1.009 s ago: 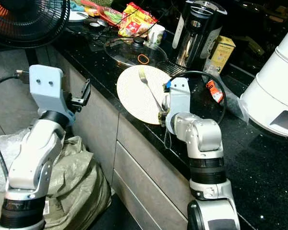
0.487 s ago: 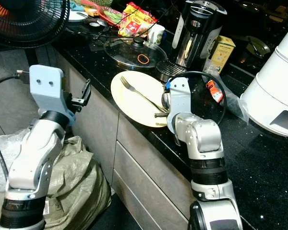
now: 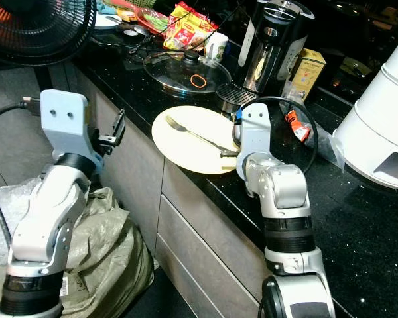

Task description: Kitchen organization

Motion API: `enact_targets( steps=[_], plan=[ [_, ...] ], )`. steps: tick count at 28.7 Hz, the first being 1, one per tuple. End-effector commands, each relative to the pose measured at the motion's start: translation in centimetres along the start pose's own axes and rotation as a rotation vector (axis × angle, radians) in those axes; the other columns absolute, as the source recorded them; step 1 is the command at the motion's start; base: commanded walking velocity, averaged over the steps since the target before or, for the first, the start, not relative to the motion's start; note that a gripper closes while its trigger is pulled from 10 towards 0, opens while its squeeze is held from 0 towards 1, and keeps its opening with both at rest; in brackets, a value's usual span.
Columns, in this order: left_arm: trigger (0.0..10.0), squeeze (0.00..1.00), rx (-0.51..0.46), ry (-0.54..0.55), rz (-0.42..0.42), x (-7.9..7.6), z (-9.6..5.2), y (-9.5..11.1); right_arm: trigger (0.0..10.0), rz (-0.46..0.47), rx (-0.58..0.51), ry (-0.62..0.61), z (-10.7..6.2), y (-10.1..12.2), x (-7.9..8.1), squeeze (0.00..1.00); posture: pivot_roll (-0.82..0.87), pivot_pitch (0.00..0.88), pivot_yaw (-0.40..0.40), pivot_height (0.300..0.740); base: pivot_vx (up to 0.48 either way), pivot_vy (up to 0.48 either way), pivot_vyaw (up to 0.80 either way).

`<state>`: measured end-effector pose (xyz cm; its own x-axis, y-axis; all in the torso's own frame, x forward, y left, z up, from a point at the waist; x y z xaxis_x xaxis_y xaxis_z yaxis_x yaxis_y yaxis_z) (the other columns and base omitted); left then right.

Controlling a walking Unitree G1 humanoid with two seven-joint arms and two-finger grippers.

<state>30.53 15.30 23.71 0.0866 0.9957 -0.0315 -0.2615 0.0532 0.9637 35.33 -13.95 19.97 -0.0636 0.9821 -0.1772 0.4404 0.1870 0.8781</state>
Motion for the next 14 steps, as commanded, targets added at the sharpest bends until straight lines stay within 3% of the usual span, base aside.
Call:
enact_targets(
  steps=[1, 3, 5, 6, 8, 9, 11, 13, 14],
  plan=[
    [10.0, 0.0, 0.01, -0.014, -0.008, -0.4, 0.2, -0.2, 0.0, 0.043, -0.027, -0.059, 0.1, 0.5, -1.4, 0.0, 0.11, 0.0, -0.201, 0.74, 0.0, 0.0, 0.0],
    [10.0, 0.0, 0.009, -0.014, -0.007, -0.4, 0.2, -0.2, 0.0, 0.066, -0.047, -0.063, 0.1, 0.8, -1.5, 0.0, 0.11, 0.0, -0.201, 0.74, 0.0, 0.0, 0.0],
    [10.0, 0.0, 0.006, -0.012, -0.005, -0.3, 0.3, -0.1, 0.0, 0.132, -0.151, -0.028, -0.3, 2.2, -1.4, 0.0, 0.11, 0.0, -0.2, 0.74, 0.0, 0.0, 0.0],
    [10.0, 0.0, 0.006, -0.012, -0.005, -0.3, 0.3, -0.1, 0.0, 0.132, -0.151, -0.028, -0.3, 2.2, -1.4, 0.0, 0.11, 0.0, -0.2, 0.74, 0.0, 0.0, 0.0],
    [10.0, 0.0, 0.0, -0.008, -0.001, -0.1, 0.5, 0.1, 0.0, 0.214, -0.301, 0.02, -1.1, 4.1, -1.3, 0.0, 0.11, 0.0, -0.198, 0.74, 0.0, 0.0, 0.0],
    [10.0, 0.0, 0.0, -0.008, -0.001, -0.1, 0.5, 0.1, 0.0, 0.214, -0.301, 0.02, -1.1, 4.1, -1.3, 0.0, 0.11, 0.0, -0.198, 0.74, 0.0, 0.0, 0.0],
    [10.0, 0.0, -0.009, -0.006, 0.005, 0.1, 0.7, 0.4, 0.0, 0.315, -0.446, 0.094, -2.2, 5.7, -1.0, 0.0, 0.11, 0.0, -0.196, 0.74, 0.0, 0.0, 0.0],
    [10.0, 0.0, -0.026, -0.027, 0.05, 0.5, 1.1, 1.0, 0.0, 0.396, -0.597, 0.28, -3.9, 7.0, 0.0, 0.0, 0.11, 0.0, -0.196, 0.74, 0.0, 0.0, 0.0],
    [10.0, 0.0, -0.026, -0.027, 0.05, 0.5, 1.1, 1.0, 0.0, 0.396, -0.597, 0.28, -3.9, 7.0, 0.0, 0.0, 0.11, 0.0, -0.196, 0.74, 0.0, 0.0, 0.0]
  ],
)
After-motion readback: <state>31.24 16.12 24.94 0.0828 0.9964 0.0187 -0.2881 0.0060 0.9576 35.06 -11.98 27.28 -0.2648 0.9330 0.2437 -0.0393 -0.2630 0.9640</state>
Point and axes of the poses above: a point about 5 cm out from each wrist's last joint towards the gripper, its own z axis pointing out of the wrist towards the gripper, its own y axis along the axis of the wrist's last joint, x = y × z, the point moved 1 cm from there along z, pointing out of the wrist towards the gripper, and after that the axes turned 9 degrees about -z, right-handed, at the moved point
